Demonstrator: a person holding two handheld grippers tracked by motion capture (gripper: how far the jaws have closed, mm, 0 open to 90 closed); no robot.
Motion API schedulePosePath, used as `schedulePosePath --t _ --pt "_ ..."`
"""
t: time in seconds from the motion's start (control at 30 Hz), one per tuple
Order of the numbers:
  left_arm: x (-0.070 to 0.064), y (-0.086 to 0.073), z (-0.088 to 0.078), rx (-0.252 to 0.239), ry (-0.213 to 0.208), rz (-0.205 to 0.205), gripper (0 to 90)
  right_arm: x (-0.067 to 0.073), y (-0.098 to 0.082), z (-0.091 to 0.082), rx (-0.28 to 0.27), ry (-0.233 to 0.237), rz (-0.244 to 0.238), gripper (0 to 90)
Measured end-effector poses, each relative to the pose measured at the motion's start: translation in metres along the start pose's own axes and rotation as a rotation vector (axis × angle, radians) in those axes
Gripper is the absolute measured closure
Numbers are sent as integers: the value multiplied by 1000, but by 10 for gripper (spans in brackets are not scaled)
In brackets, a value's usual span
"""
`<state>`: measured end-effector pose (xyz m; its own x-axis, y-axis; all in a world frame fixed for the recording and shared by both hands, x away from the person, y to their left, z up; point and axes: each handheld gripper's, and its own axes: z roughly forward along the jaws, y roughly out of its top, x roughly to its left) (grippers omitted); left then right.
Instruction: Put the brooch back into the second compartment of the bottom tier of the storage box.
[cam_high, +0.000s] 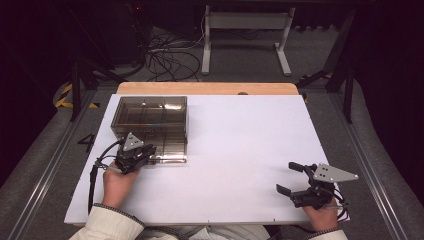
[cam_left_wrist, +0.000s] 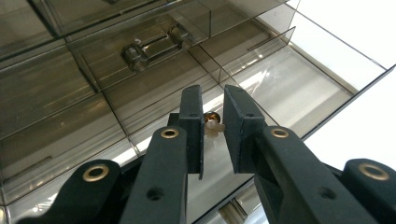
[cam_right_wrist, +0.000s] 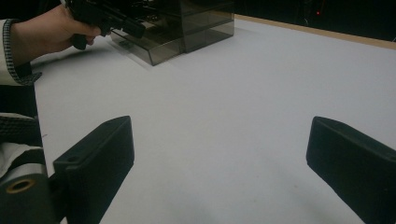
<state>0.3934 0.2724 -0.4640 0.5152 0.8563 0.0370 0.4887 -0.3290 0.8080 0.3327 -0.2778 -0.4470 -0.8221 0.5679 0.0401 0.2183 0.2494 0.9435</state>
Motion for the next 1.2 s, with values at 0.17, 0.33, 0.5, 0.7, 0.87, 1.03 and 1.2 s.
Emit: schedulePosePath --t 0.17,0.33,0.5,0.7,0.87,1.03,1.2 --pt "1 0 1 18 8 -5 784 0 0 0 -1 0 -2 83" --pt "2 0 1 25 15 -9 783 0 0 0 -1 2 -4 84" --pt "2 0 1 27 15 -8 784 0 0 0 -1 2 -5 84" --pt "2 0 1 32 11 -25 780 0 0 1 0 3 -5 84" --pt "2 3 -3 7 -10 -57 721 0 0 1 1 2 -3 84" --pt "1 7 -9 -19 -21 -63 613 0 0 1 -1 4 -4 84" --pt "-3 14 -18 -65 -54 -70 507 0 0 1 -1 4 -2 84"
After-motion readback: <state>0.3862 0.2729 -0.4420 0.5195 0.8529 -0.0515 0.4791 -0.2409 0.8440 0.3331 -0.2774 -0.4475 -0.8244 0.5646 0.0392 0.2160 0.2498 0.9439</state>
